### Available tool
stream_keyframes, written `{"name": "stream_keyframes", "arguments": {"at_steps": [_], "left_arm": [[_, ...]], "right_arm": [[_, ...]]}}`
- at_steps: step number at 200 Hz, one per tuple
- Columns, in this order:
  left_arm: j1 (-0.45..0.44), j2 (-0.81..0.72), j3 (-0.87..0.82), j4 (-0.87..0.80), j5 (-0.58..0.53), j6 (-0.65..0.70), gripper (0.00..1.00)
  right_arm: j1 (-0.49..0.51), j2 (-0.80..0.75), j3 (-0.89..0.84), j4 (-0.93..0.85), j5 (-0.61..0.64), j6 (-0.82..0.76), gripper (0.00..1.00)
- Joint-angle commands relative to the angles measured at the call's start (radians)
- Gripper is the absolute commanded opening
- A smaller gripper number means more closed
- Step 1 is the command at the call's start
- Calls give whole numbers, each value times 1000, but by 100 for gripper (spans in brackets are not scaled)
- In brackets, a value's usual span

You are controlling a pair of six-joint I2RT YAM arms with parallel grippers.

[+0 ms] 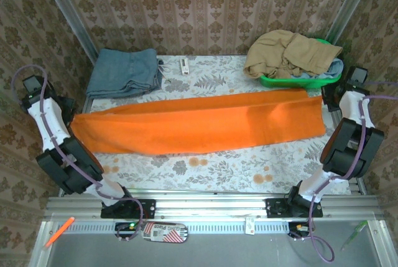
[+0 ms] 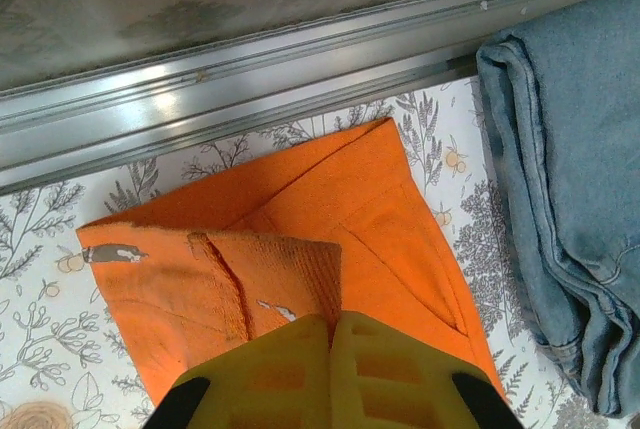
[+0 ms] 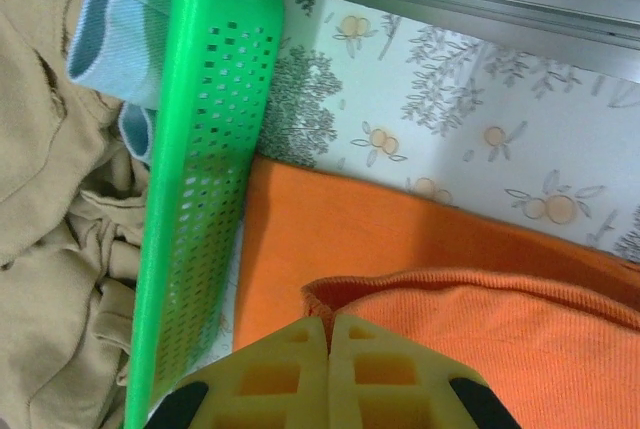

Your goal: Fold and stack the trousers

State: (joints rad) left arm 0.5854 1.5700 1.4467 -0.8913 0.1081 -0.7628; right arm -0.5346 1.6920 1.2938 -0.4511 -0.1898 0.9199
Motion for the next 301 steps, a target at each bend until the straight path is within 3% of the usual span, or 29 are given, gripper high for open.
{"name": "stream_keyframes", "arguments": {"at_steps": [1, 133, 145, 165, 174, 203, 238, 255, 270, 301], "left_arm": [[10, 33, 65, 67, -101, 34, 0], [-117, 355, 325, 20, -216, 64, 0], [-121, 369, 338, 7, -233, 63, 0], [-128, 398, 357, 0, -235, 76, 12], [-134, 410, 367, -1, -230, 85, 25], [-163, 436, 443, -44, -225, 117, 56], [-208, 360, 449, -43, -182, 129, 65], [-254, 297, 404, -70, -169, 112, 65], [-323, 190, 234, 15, -142, 103, 65], [-472, -13, -117, 176, -96, 83, 65]], "right_arm": [[-5, 50, 82, 56, 114, -16, 0], [57, 220, 228, -15, 235, -78, 0], [65, 227, 236, -16, 243, -75, 5], [76, 241, 264, -45, 251, -80, 20], [79, 238, 268, -49, 256, -83, 28], [87, 205, 273, -59, 250, -93, 35], [114, 90, 231, -61, 223, -110, 35], [177, 8, 167, -48, 190, -118, 35], [275, -70, 90, -41, 192, -131, 34], [562, -176, -100, 5, 190, -141, 31]]}}
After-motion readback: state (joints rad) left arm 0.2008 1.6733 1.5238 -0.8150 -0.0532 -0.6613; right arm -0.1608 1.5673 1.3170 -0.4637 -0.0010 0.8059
